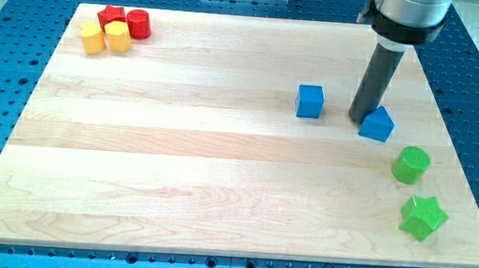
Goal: Push the blue blocks above the green blocks
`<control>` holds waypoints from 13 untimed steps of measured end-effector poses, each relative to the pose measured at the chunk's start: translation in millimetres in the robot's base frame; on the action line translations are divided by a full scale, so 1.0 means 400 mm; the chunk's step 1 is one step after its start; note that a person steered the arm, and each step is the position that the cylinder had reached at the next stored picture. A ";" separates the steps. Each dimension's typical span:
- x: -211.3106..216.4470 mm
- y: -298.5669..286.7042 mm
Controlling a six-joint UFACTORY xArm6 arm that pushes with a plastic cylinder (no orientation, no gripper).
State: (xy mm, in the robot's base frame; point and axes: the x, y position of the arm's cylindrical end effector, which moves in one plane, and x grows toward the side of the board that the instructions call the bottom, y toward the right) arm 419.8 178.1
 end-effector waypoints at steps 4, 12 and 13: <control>0.023 0.024; -0.137 -0.117; -0.109 0.012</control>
State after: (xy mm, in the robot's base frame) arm 376.1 183.0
